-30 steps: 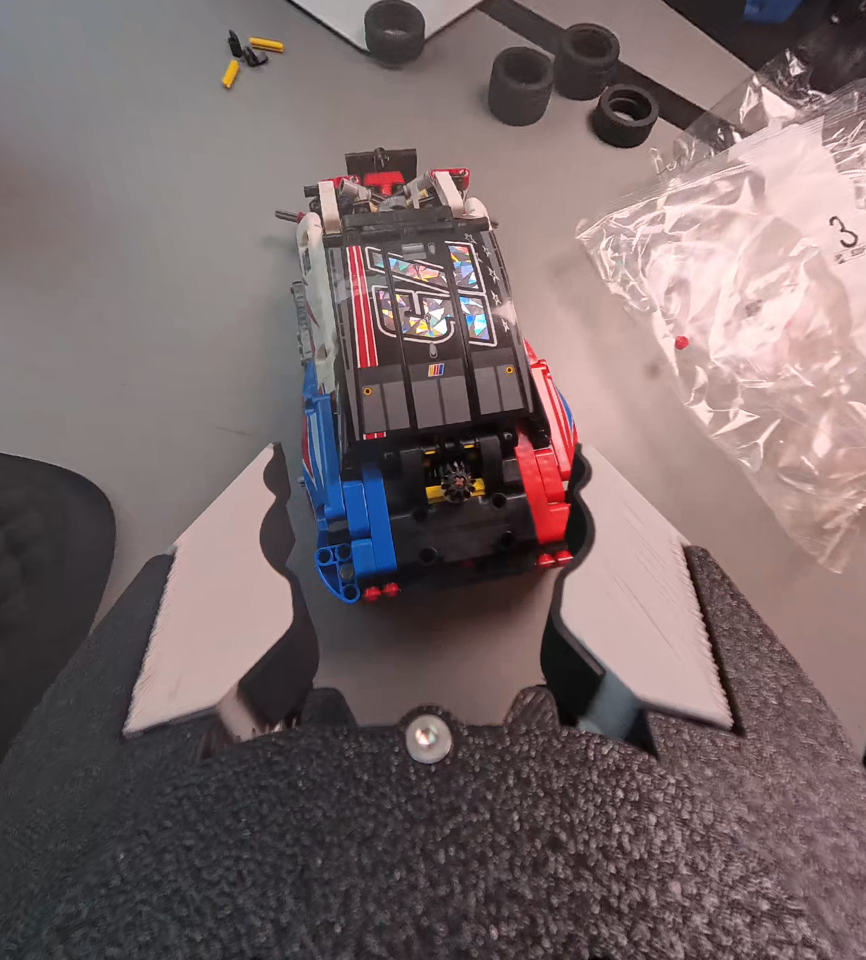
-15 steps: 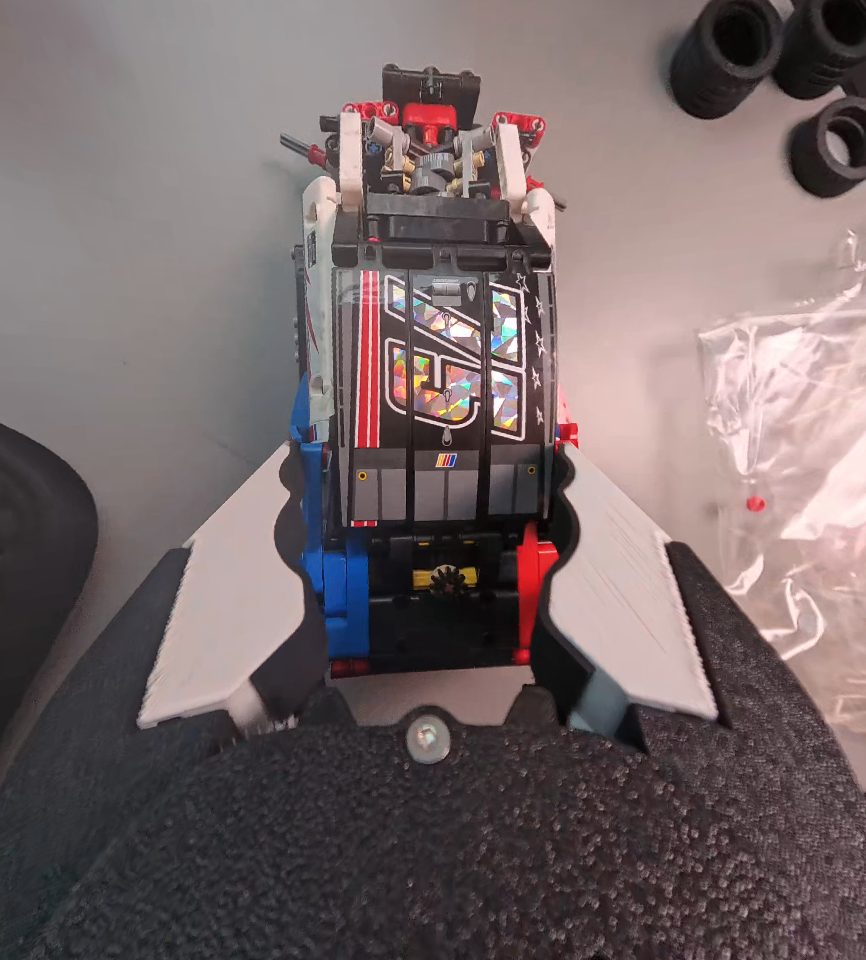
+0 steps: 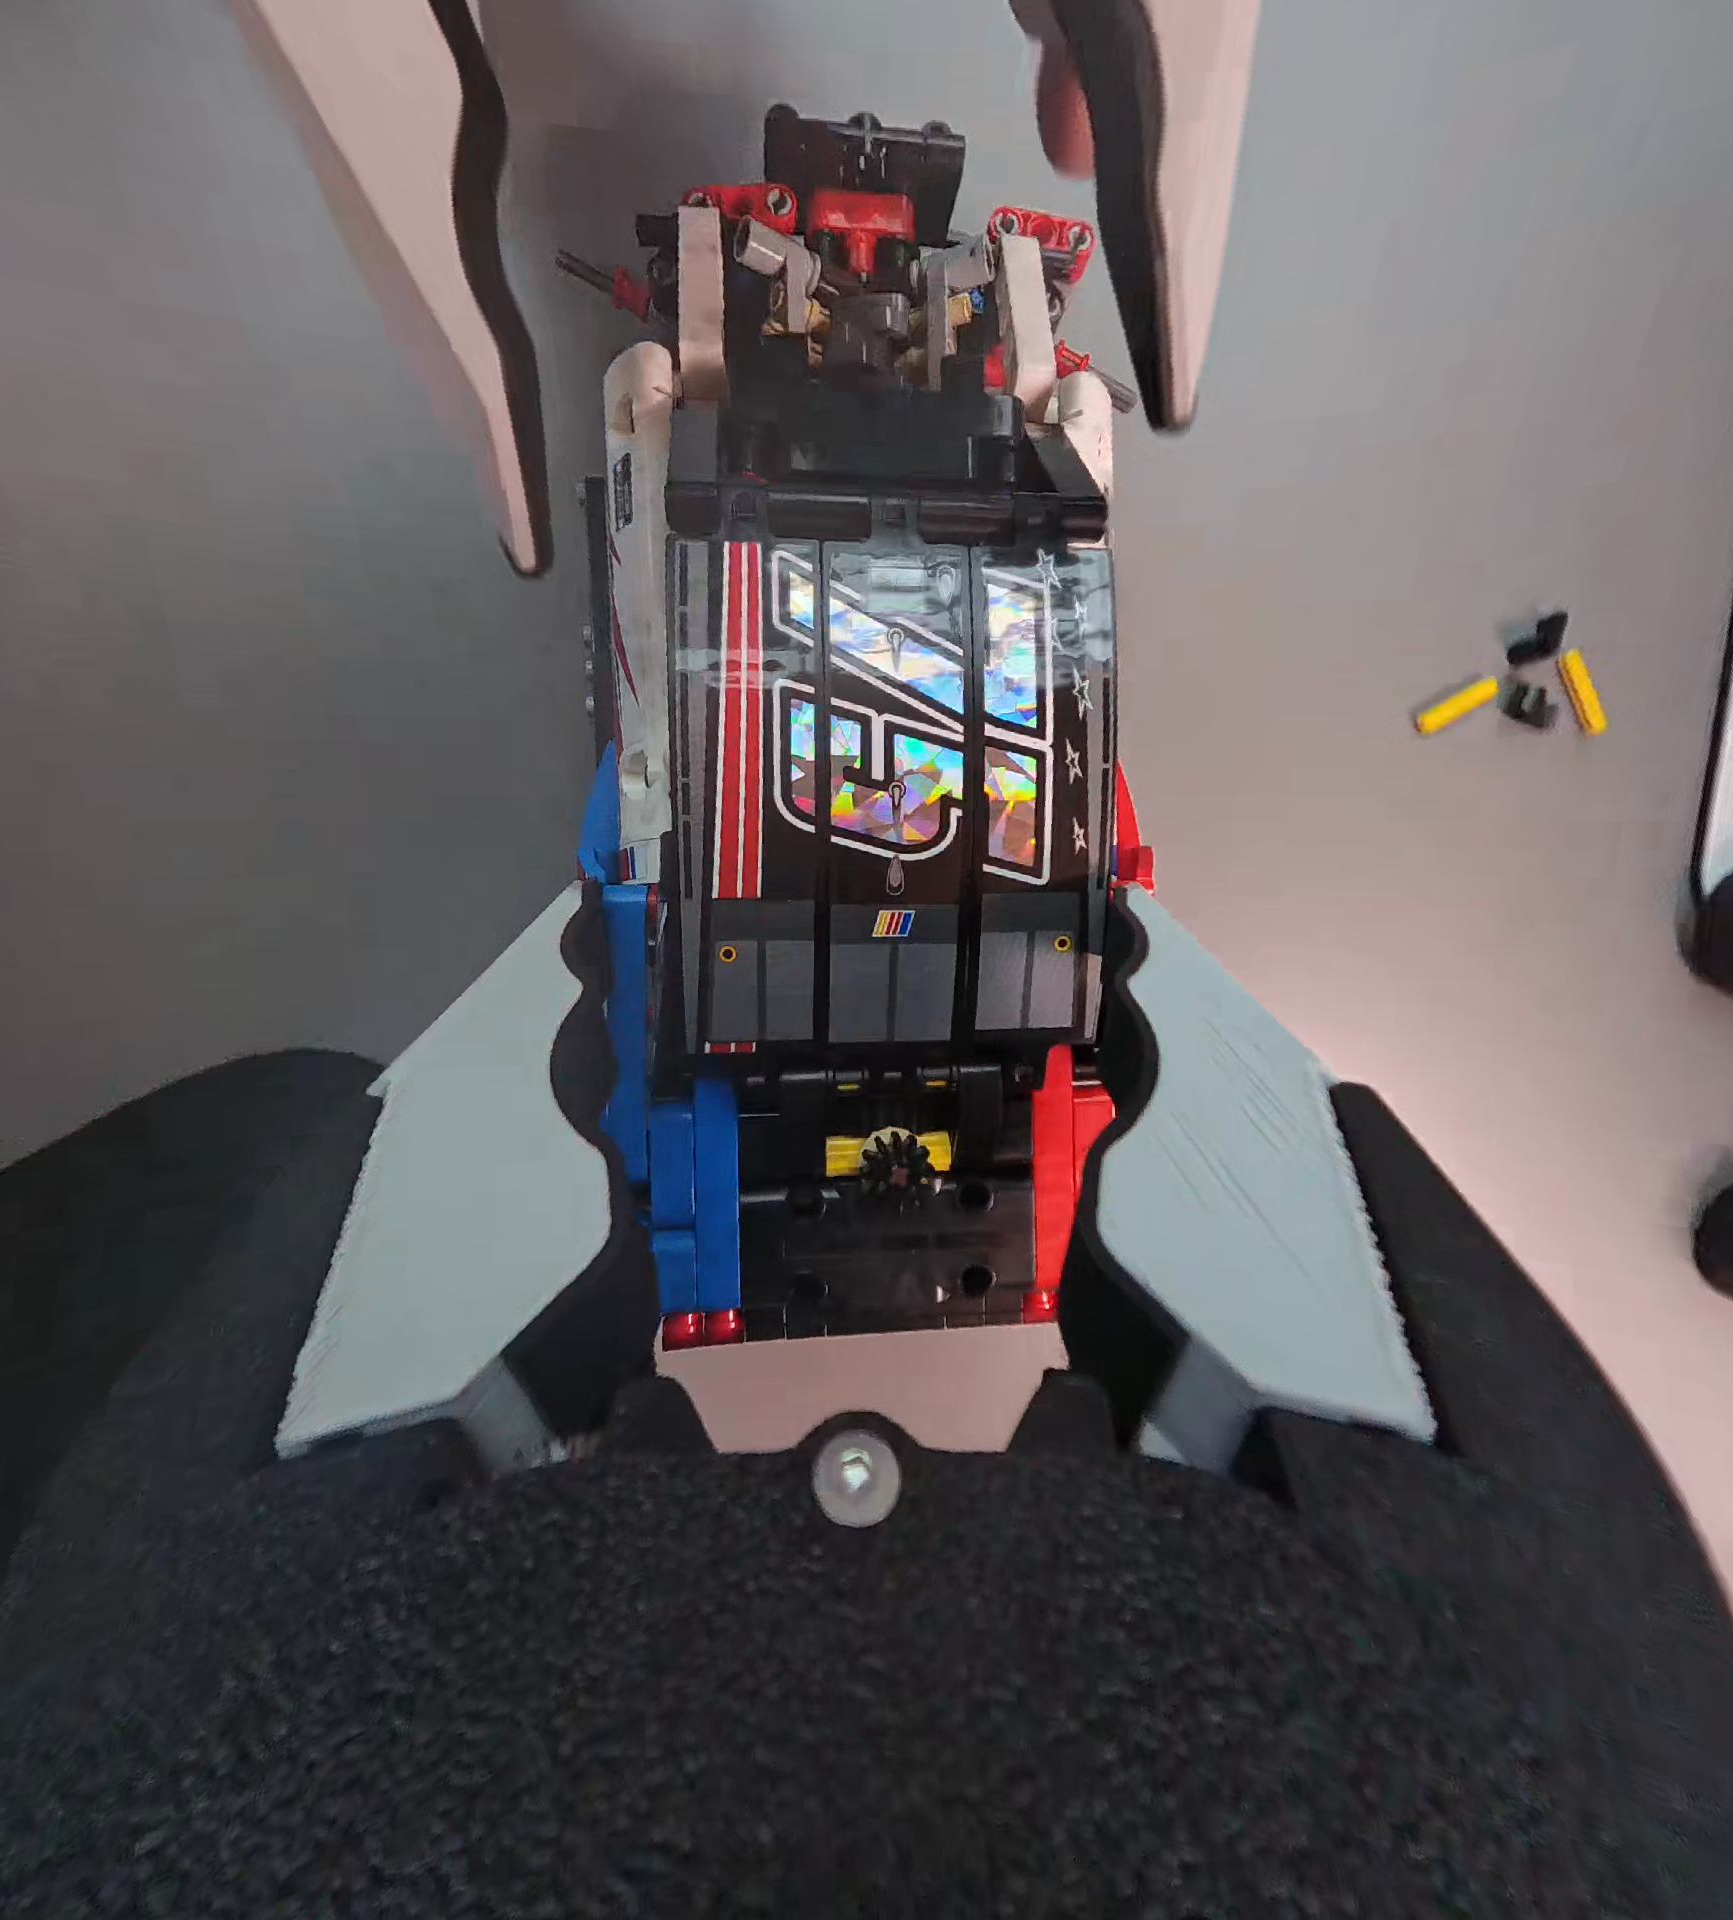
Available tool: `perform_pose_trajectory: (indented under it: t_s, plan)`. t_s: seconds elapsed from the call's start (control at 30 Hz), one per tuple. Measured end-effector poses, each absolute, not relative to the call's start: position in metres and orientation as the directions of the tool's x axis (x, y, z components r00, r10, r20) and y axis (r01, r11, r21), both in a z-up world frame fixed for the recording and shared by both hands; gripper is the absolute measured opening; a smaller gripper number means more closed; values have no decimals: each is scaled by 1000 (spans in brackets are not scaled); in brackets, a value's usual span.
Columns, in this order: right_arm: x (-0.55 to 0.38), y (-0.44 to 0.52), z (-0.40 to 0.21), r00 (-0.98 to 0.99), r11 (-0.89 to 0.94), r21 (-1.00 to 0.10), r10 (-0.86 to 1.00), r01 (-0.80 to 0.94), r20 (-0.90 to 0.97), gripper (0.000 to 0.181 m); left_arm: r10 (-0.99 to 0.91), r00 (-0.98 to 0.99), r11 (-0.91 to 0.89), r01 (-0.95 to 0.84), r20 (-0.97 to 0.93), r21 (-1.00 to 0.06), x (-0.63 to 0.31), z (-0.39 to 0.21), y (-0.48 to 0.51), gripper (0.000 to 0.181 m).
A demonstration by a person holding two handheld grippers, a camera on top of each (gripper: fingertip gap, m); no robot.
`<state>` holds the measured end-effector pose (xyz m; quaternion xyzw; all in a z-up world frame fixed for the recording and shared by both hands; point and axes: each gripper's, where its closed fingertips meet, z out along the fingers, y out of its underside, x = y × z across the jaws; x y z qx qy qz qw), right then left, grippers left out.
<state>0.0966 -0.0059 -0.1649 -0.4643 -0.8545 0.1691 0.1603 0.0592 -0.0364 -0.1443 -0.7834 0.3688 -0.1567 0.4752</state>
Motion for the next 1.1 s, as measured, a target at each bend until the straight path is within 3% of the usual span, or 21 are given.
perform_pose_trajectory:
  t_s: [0.03, 0.17, 0.3, 0.37, 0.4, 0.63, 0.87, 1.1]
  plan:
    - [90, -14, -164, -536, 525, -448, 836, 724, 114, 95, -735, 671, -297, -447, -97, -844, 59, -148, -39, 98]
    - [67, -44, -164, -593, 556, -497, 799, 666, 99, 96, -753, 648, -338, -531, -116, -777, 55, -166, -49, 107]
    - [54, -56, -168, -614, 589, -512, 776, 625, 142, 95, -779, 620, -356, -559, -93, -749, 52, -175, -60, 95]
    - [47, -54, -153, -554, 514, -615, 820, 599, 146, 79, -766, 638, -346, -516, -82, -783, 46, -169, -58, 84]
    - [50, -55, -141, -535, 457, -673, 838, 582, 106, 90, -763, 641, -352, -515, -79, -781, 42, -172, -59, 85]
    - [102, -17, -118, -331, 167, -858, 944, 485, -4, 105, -773, 625, -231, -437, -109, -869, 29, -152, -62, 85]
    - [114, -45, -95, -378, 115, -943, 926, 312, -12, 106, -880, 474, -144, -204, 31, -968, 40, -120, -81, 85]
    - [109, -53, -87, -388, 122, -954, 922, 273, 7, 99, -901, 429, -136, -151, 59, -979, 38, -114, -88, 84]
